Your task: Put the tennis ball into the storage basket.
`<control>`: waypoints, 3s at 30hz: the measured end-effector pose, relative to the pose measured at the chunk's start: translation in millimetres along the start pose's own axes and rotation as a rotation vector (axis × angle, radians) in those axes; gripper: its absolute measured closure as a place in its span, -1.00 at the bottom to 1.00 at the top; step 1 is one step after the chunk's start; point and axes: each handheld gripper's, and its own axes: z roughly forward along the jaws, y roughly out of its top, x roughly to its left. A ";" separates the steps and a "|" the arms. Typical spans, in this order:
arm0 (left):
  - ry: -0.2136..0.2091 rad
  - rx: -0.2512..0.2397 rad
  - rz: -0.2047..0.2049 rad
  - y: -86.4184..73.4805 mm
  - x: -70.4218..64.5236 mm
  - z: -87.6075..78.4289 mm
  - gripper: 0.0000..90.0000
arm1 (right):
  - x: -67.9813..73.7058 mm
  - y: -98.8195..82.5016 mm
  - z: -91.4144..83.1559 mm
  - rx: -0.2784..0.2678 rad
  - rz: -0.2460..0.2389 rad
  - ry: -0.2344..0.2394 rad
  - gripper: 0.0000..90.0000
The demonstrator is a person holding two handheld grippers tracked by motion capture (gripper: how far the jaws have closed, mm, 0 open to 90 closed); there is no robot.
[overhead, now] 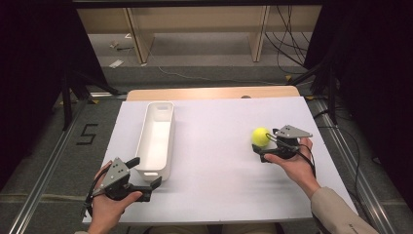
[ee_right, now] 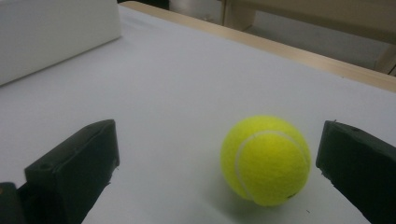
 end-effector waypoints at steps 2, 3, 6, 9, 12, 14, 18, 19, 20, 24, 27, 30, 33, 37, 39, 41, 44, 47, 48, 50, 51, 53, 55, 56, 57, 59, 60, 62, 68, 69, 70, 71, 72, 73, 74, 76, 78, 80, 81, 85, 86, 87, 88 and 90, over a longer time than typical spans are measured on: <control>0.000 0.001 0.000 -0.1 0.1 0.1 -1.00 | -3.0 -0.3 3.0 0.005 0.007 -0.010 -1.00; 0.000 0.002 0.001 -0.1 0.1 0.3 -1.00 | -3.0 -0.3 3.0 0.005 0.007 -0.010 -1.00; 0.000 0.001 0.001 0.0 0.0 0.2 -1.00 | -5.4 -0.5 4.8 0.014 0.015 -0.014 -1.00; 0.001 0.000 -0.001 0.1 0.1 -0.1 -1.00 | -7.7 -0.9 6.7 0.014 0.027 -0.019 -1.00; 0.002 0.000 -0.002 0.2 -0.1 0.1 -1.00 | -10.2 -1.2 9.2 0.021 0.034 -0.025 -1.00; 0.000 0.000 0.000 0.2 0.1 0.4 -1.00 | -12.1 -2.3 13.2 0.032 0.036 -0.029 -1.00; -0.001 0.000 0.000 0.3 0.2 0.6 -1.00 | -14.4 -2.9 17.7 0.045 0.040 -0.035 -1.00; -0.002 -0.001 -0.001 0.4 0.1 0.5 -1.00 | -15.4 -3.0 19.4 0.044 0.041 -0.038 -1.00; -0.002 -0.002 -0.001 0.4 0.0 0.5 -1.00 | -16.9 -2.9 21.9 0.051 0.046 -0.041 -1.00; -0.002 0.000 -0.001 0.3 0.5 0.7 -1.00 | -18.3 -3.0 26.2 0.055 0.053 -0.044 -1.00; -0.002 -0.002 -0.002 0.5 0.2 0.8 -1.00 | -19.7 -2.8 29.8 0.061 0.053 -0.050 -1.00; -0.002 -0.001 -0.001 0.4 0.4 0.5 -1.00 | -20.9 -2.3 33.7 0.065 0.058 -0.051 -1.00; -0.002 -0.002 -0.001 0.4 0.5 0.3 -1.00 | -22.8 -1.6 37.8 0.068 0.066 -0.056 -1.00; -0.002 -0.003 -0.003 0.5 0.6 0.2 -1.00 | -24.2 -1.3 40.2 0.070 0.066 -0.058 -1.00; -0.002 -0.004 -0.003 0.4 0.6 0.2 -1.00 | -24.3 -1.4 41.9 0.074 0.070 -0.060 -1.00; -0.003 -0.004 -0.002 0.5 0.5 0.2 -1.00 | -24.8 -2.0 43.7 0.078 0.067 -0.062 -0.99; -0.002 -0.005 -0.004 0.6 0.3 0.1 -1.00 | -25.9 -2.9 45.5 0.085 0.073 -0.063 -0.99; -0.004 -0.003 -0.002 0.4 0.7 0.2 -1.00 | -26.9 -3.9 46.4 0.089 0.076 -0.061 -0.97; -0.004 -0.002 -0.002 0.4 0.8 0.2 -1.00 | -27.1 -4.3 46.9 0.090 0.075 -0.060 -0.96; -0.006 -0.003 -0.002 0.4 0.6 0.3 -1.00 | -27.8 -5.7 47.9 0.095 0.079 -0.061 -0.95; -0.006 -0.004 -0.002 0.5 0.5 0.3 -1.00 | -27.8 -5.7 47.9 0.095 0.079 -0.061 -0.95; -0.005 -0.005 -0.004 0.6 0.3 0.1 -1.00 | -28.9 -6.5 48.8 0.097 0.085 -0.064 -0.95; -0.005 -0.005 -0.002 0.6 0.5 0.1 -1.00 | -29.8 -7.1 49.8 0.101 0.089 -0.066 -0.95; -0.005 -0.004 -0.002 0.6 0.6 0.1 -1.00 | -29.9 -7.4 50.3 0.102 0.090 -0.067 -0.94; -0.005 -0.004 -0.001 0.6 0.6 0.0 -1.00 | -30.1 -7.8 50.8 0.105 0.087 -0.069 -0.94; -0.006 -0.004 -0.002 0.6 0.7 0.1 -1.00 | -29.4 -8.4 51.5 0.107 0.083 -0.064 -0.93; -0.005 -0.003 -0.001 0.6 0.7 0.1 -1.00 | -29.4 -8.4 51.5 0.107 0.083 -0.064 -0.93; -0.005 -0.004 -0.001 0.6 0.7 0.1 -1.00 | -29.2 -8.5 51.6 0.108 0.084 -0.064 -0.92; -0.004 -0.004 -0.001 0.7 0.7 -0.1 -1.00 | -28.7 -10.0 52.5 0.114 0.083 -0.059 -0.86; -0.004 -0.004 -0.001 0.7 0.8 -0.1 -1.00 | -28.5 -10.0 52.5 0.115 0.084 -0.059 -0.86; -0.004 -0.003 -0.001 0.7 0.8 -0.1 -1.00 | -28.4 -10.0 52.6 0.115 0.084 -0.058 -0.85; -0.004 -0.003 -0.001 0.7 0.8 -0.1 -1.00 | -28.3 -10.0 52.6 0.116 0.085 -0.058 -0.84; -0.005 -0.004 0.000 0.7 0.9 0.0 -1.00 | -28.4 -10.1 52.6 0.116 0.085 -0.057 -0.83; -0.005 -0.003 0.001 0.7 1.0 0.0 -1.00 | -28.4 -10.2 52.7 0.116 0.085 -0.056 -0.82; -0.005 -0.003 0.001 0.7 1.0 0.0 -1.00 | -28.4 -10.3 52.8 0.118 0.084 -0.056 -0.82; -0.006 -0.003 0.001 0.7 1.0 0.1 -1.00 | -28.2 -10.7 53.0 0.120 0.086 -0.056 -0.81; -0.006 -0.003 0.001 0.7 1.0 0.0 -1.00 | -28.0 -11.1 53.6 0.122 0.086 -0.056 -0.80; -0.005 -0.004 -0.001 0.7 0.8 0.0 -1.00 | -28.1 -11.1 53.7 0.123 0.086 -0.056 -0.79; -0.005 -0.004 -0.001 0.7 0.8 0.0 -1.00 | -28.2 -11.1 53.6 0.123 0.086 -0.056 -0.78; -0.006 -0.003 0.001 0.7 0.9 0.1 -1.00 | -28.9 -11.4 53.3 0.122 0.093 -0.060 -0.75; -0.006 -0.003 0.001 0.8 0.9 0.1 -1.00 | -29.1 -11.5 53.4 0.123 0.092 -0.060 -0.75; -0.006 -0.003 0.001 0.8 1.0 0.1 -1.00 | -29.1 -11.7 53.4 0.123 0.094 -0.058 -0.74; -0.006 -0.004 0.000 0.7 1.0 0.1 -1.00 | -29.1 -11.7 53.6 0.125 0.095 -0.060 -0.74; -0.006 -0.003 0.000 0.7 1.0 0.1 -1.00 | -29.1 -12.0 53.8 0.126 0.095 -0.059 -0.72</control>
